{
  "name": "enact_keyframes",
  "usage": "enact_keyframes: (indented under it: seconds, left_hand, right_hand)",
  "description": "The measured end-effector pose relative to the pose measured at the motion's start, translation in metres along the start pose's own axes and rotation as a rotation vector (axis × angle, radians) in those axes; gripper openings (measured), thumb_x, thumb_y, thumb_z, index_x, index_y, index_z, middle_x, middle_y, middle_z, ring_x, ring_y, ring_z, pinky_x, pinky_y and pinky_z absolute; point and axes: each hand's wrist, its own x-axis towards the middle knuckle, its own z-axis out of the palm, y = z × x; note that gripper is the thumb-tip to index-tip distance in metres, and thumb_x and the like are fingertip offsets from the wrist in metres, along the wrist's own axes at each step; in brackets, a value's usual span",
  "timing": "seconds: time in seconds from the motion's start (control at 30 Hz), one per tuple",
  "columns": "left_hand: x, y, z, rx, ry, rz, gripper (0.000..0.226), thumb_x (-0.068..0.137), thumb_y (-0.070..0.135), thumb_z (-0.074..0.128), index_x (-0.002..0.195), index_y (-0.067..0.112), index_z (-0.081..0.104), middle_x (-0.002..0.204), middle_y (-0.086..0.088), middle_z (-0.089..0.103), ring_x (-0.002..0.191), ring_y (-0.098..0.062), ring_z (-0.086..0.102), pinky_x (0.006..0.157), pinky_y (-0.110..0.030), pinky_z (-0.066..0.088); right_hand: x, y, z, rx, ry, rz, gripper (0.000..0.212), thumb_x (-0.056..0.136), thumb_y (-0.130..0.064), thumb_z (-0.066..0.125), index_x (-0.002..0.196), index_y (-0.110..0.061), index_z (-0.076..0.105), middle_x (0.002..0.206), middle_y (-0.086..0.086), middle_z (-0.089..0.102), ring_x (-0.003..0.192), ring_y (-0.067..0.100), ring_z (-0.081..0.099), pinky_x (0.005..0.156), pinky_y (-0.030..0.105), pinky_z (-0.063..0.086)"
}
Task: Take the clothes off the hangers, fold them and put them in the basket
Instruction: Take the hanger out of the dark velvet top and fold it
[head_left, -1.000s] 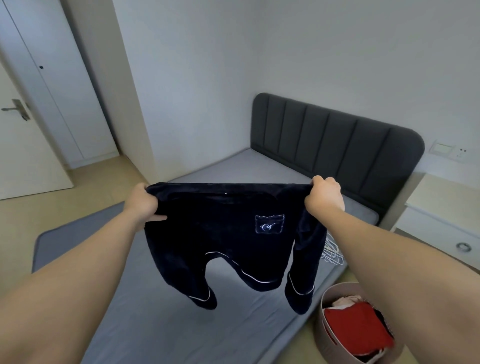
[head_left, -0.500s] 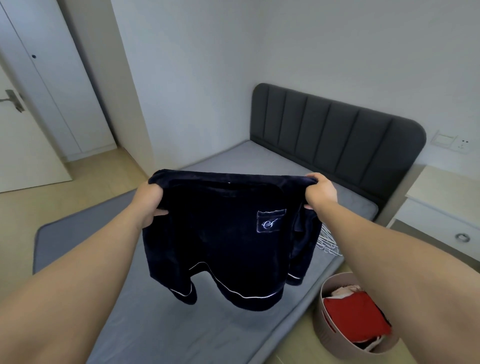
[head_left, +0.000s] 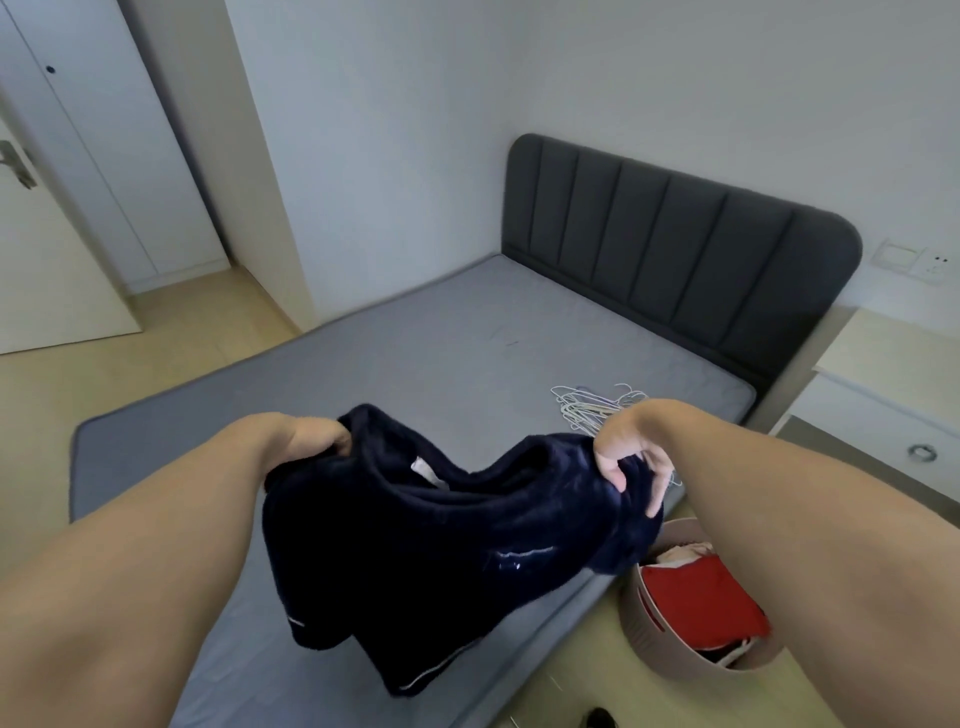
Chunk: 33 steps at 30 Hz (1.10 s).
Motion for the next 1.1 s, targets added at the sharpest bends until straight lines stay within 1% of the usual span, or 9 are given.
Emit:
enact_keyframes:
  seconds: [0.17, 0.27, 0.37, 0.53, 0.63, 0.73, 0.8, 0.87, 1.1]
  left_hand:
    - [0.005, 0.004, 0.006, 0.248, -0.117, -0.11, 0.025, 0.097, 0.015, 0.041, 0.08, 0.007, 0.058, 0.077, -0.014, 0.061, 0.067, -0.023, 0.057, 0.053, -0.02, 0.037]
    - [0.017, 0.009, 0.003, 0.386, -0.157, -0.158, 0.023, 0.098, 0.015, 0.042, 0.082, 0.011, 0.058, 0.089, -0.014, 0.062, 0.072, -0.022, 0.058, 0.059, -0.022, 0.037]
    - [0.045, 0.013, -0.003, 0.432, -0.133, -0.227, 0.022, 0.089, 0.018, 0.049, 0.09, 0.004, 0.066, 0.099, -0.018, 0.067, 0.083, -0.027, 0.064, 0.07, -0.026, 0.044]
    - [0.118, 0.032, -0.018, 0.291, 0.079, -0.189, 0.046, 0.087, 0.028, 0.049, 0.123, 0.002, 0.06, 0.117, -0.018, 0.066, 0.106, -0.033, 0.064, 0.092, -0.04, 0.05]
    - [0.187, 0.059, -0.037, 0.281, 0.44, -0.108, 0.062, 0.092, 0.051, 0.04, 0.134, 0.008, 0.056, 0.139, -0.017, 0.053, 0.123, -0.035, 0.053, 0.102, -0.042, 0.044]
    - [0.253, 0.097, -0.043, 0.239, 0.65, -0.083, 0.078, 0.091, 0.051, 0.058, 0.148, 0.004, 0.033, 0.153, -0.022, 0.028, 0.136, -0.04, 0.034, 0.102, -0.051, 0.043]
    - [0.307, 0.124, -0.028, 0.314, 0.693, -0.066, 0.1, 0.087, 0.042, 0.068, 0.157, 0.015, 0.002, 0.161, -0.015, -0.016, 0.149, -0.038, -0.002, 0.108, -0.062, 0.034]
    - [0.373, 0.144, 0.002, 0.413, 0.669, 0.0, 0.099, 0.088, 0.028, 0.065, 0.157, 0.021, -0.006, 0.159, -0.008, -0.029, 0.149, -0.033, -0.015, 0.109, -0.063, 0.033]
    - [0.535, 0.192, 0.188, 0.624, 0.334, 0.059, 0.078, 0.09, 0.022, 0.055, 0.156, 0.017, 0.013, 0.164, -0.005, 0.007, 0.143, -0.03, 0.029, 0.11, -0.047, 0.036]
  right_hand:
    - [-0.002, -0.01, -0.005, -0.194, -0.289, 0.188, 0.082, 0.062, 0.018, 0.049, 0.141, -0.002, 0.041, 0.137, 0.037, 0.041, 0.108, 0.058, 0.052, 0.105, 0.064, 0.039]
    - [-0.004, -0.017, -0.012, -0.302, -0.325, 0.159, 0.061, 0.079, 0.014, 0.042, 0.138, -0.002, 0.048, 0.132, 0.033, 0.047, 0.126, 0.053, 0.044, 0.11, 0.059, 0.035]
    - [0.022, -0.021, -0.022, -0.264, -0.354, 0.204, 0.085, 0.06, 0.017, 0.056, 0.142, -0.004, 0.044, 0.142, 0.034, 0.04, 0.127, 0.054, 0.044, 0.105, 0.061, 0.041]
    - [0.082, -0.049, -0.043, -0.072, -0.078, 0.033, 0.064, 0.079, 0.008, 0.057, 0.14, -0.005, 0.042, 0.151, 0.022, 0.029, 0.118, 0.05, 0.052, 0.072, 0.052, 0.061]
    - [0.146, -0.089, -0.075, 0.087, 0.171, -0.138, 0.045, 0.081, 0.003, 0.06, 0.124, -0.003, 0.054, 0.138, 0.015, 0.041, 0.105, 0.043, 0.056, 0.059, 0.045, 0.061]
    - [0.231, -0.133, -0.1, 0.179, 0.408, -0.376, 0.068, 0.079, -0.008, 0.069, 0.142, -0.01, 0.044, 0.134, 0.014, 0.049, 0.113, 0.038, 0.059, 0.089, 0.041, 0.056]
    - [0.292, -0.147, -0.1, 0.15, 0.451, -0.529, 0.088, 0.082, -0.013, 0.071, 0.155, -0.016, 0.023, 0.156, 0.01, 0.029, 0.141, 0.031, 0.035, 0.112, 0.036, 0.036]
    - [0.362, -0.14, -0.092, 0.091, 0.441, -0.584, 0.081, 0.087, -0.011, 0.063, 0.156, -0.016, 0.02, 0.162, 0.007, 0.017, 0.148, 0.028, 0.021, 0.12, 0.037, 0.024]
    - [0.557, -0.028, -0.029, 0.015, 0.265, -0.235, 0.056, 0.087, -0.012, 0.059, 0.14, -0.009, 0.041, 0.139, 0.017, 0.046, 0.123, 0.035, 0.052, 0.103, 0.042, 0.046]
